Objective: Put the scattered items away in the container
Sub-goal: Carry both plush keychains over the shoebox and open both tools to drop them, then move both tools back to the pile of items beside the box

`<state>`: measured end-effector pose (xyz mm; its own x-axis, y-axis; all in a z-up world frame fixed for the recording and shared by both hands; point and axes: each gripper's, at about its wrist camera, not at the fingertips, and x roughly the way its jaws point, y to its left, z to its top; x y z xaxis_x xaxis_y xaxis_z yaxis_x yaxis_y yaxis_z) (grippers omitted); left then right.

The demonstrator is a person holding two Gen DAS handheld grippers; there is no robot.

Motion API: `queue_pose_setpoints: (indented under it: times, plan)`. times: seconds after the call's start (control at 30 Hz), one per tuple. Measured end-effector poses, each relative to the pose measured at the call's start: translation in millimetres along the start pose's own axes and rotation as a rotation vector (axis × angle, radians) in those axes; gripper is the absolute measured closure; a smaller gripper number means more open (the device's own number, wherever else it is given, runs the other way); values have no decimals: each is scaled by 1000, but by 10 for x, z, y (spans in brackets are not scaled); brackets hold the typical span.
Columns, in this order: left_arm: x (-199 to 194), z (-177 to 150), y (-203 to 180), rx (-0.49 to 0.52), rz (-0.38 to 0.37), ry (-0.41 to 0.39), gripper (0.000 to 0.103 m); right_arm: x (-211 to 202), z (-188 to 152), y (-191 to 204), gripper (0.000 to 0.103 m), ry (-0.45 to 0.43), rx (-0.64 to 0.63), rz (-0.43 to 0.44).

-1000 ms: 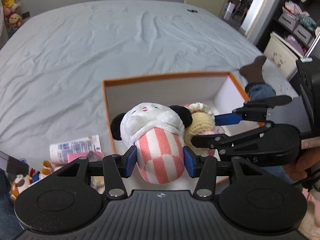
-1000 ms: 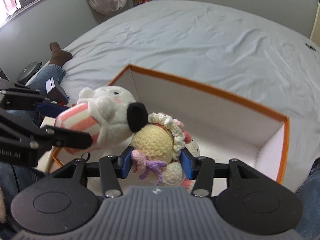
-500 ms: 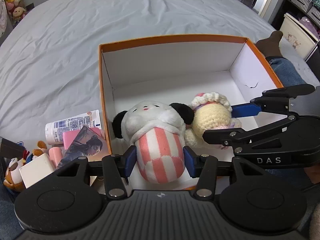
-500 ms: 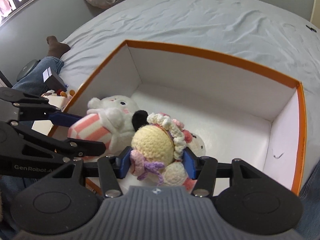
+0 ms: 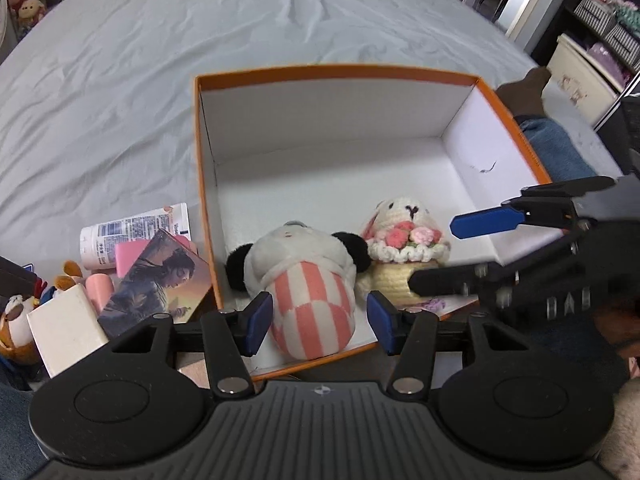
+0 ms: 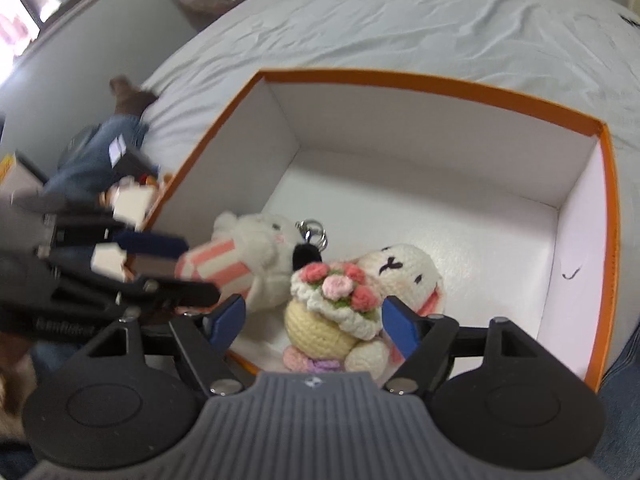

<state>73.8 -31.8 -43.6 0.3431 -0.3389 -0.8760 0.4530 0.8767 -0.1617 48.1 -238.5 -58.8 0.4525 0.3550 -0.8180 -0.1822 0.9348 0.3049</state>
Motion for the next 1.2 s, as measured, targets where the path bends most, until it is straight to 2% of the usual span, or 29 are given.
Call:
queue_pose_setpoints:
  times: [0.07,0.2,0.33,0.43,0.53,0.73,0.97,1.2]
  plan:
    - [-33,-7,15,-6,0,-16,65,-15,46,-123,26,-18,91,26]
    - [-8,-10,52,-32,-12,-17,70,119,144,-349,29,-6,245,6]
    - [-11,-26,65,-40,-16,-31,70,315,107,-392,34,43,295,15]
    - [-59,-54,75,-42,-15,-48,69,347,91,-270,35,44,239,18]
    - [-194,-71,152,-61,-38,-82,69,359,86,-127,35,51,161,-16]
    - [-475,-116,395,-118,-30,-125,69,277,113,-92,34,19,150,-82]
    - [-787,-193,774,-210,22,-169,68,-32,204,202,34,-99,38,-149]
    - [-1049,-206,1293,-334,147,-163,66,-206,357,590,34,-182,-79,-88]
